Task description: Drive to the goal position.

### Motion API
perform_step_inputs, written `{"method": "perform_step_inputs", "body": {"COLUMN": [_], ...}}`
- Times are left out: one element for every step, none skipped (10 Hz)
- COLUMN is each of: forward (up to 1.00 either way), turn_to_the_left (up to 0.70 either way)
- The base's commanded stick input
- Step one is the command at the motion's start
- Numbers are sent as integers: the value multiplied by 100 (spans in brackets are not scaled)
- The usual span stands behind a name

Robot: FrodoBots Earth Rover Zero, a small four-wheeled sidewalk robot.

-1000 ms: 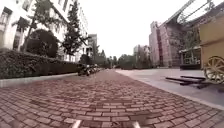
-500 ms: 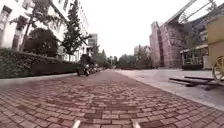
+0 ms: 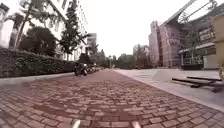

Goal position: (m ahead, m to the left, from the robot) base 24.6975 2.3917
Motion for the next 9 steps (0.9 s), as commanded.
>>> {"method": "perform_step_inputs", "body": {"forward": [70,70,70,70,70,70,70,70,70], "turn_to_the_left": [0,0,0,0,0,0,0,0,0]}}
